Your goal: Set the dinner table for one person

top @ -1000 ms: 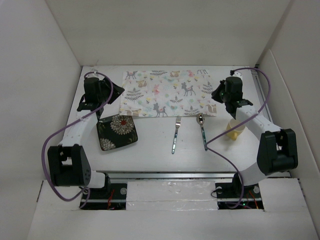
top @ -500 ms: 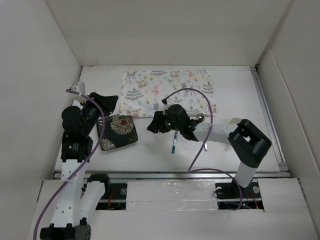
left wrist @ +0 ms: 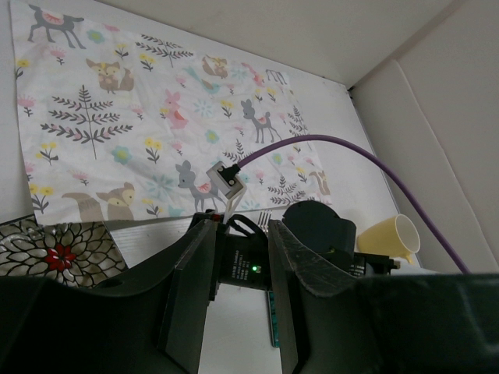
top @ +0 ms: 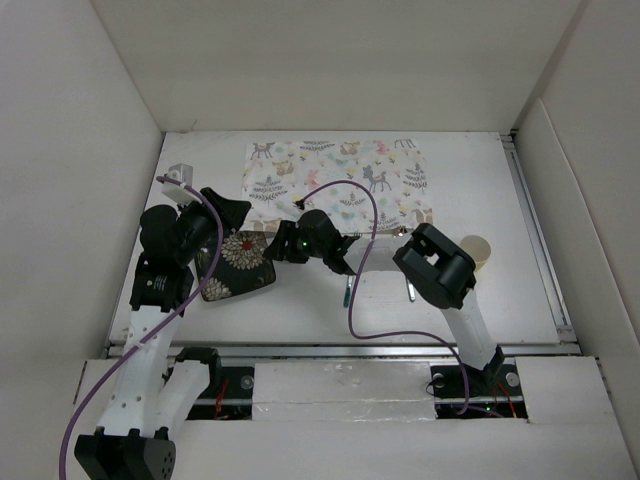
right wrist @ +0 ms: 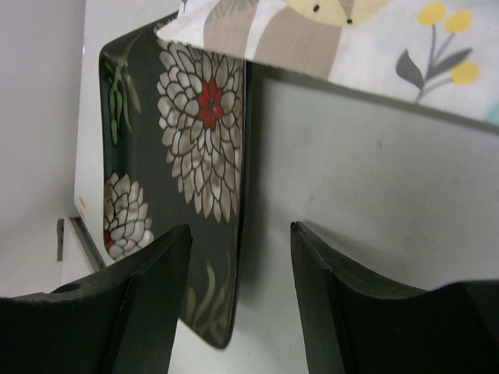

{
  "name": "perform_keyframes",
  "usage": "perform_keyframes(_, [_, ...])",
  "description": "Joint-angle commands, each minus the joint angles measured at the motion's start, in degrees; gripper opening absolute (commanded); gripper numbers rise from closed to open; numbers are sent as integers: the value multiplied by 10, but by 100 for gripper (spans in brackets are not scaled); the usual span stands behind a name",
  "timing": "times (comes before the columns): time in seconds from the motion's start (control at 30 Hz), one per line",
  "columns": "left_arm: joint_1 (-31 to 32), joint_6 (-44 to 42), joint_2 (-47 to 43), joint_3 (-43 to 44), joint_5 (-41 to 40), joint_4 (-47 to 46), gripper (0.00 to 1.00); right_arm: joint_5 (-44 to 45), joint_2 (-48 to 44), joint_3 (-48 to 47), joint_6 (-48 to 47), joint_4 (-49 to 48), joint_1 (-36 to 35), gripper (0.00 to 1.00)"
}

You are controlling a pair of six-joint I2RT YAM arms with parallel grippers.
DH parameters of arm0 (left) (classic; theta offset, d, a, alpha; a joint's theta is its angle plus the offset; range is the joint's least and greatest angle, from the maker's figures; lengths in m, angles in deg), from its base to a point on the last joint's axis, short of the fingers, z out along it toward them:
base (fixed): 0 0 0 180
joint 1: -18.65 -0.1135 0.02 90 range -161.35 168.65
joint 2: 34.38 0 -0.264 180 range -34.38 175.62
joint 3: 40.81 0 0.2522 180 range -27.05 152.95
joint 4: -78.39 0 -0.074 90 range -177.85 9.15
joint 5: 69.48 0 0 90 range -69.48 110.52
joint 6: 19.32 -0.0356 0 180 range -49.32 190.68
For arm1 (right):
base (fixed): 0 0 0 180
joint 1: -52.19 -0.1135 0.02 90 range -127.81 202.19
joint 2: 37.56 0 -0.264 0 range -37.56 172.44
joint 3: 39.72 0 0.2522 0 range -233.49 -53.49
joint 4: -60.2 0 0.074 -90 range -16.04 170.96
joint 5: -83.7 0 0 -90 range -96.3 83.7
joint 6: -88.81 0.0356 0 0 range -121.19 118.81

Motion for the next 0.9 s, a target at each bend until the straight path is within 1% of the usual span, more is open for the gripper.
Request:
perform_keyframes(0.0, [4,-12,-7,8,14,-19,31,-3,20,-52,19,-17,-17,58])
perform_keyframes(0.1, [4,-12,-6,9,15,-19,31,-10,40,-65,26,-15,-22,51])
perform_keyframes(0.2, [4,-11,-7,9,14,-19,31,-19,56,-72,38,-22,-34,41])
perform_keyframes(0.23, [4,-11,-7,9,14,-19,31,-24,58,-72,40,-23,-34,32])
perform_keyframes(0.33, [4,-11,-7,9,12,-19,31,-40,60,-57,45,-38,-40,11])
perform_keyframes(0.4, [4,-10,-10,10,10,-19,31,-49,53,-41,48,-57,-47,0])
perform_keyframes(0.43, [4,-11,-9,11,9,-19,31,-54,40,-29,48,-64,-54,0])
perform_keyframes(0.5, [4,-14,-10,18,1,-19,31,-68,9,23,65,-108,-67,0])
perform_keyframes(0.53, [4,-14,-10,18,1,-19,31,-75,9,23,72,-109,-67,0])
perform_keyframes(0.57, [4,-15,-10,22,-1,-6,31,-82,-14,50,80,-144,-67,0])
perform_keyframes(0.67, [4,-19,-12,34,-14,1,31,-108,-64,74,111,-199,-67,0])
perform_keyframes(0.73, [4,-19,-13,38,-18,4,32,-106,-90,79,112,-203,-67,0])
perform_keyframes(0.87, [4,-20,-14,47,-26,8,32,-84,-155,63,85,-159,-49,0])
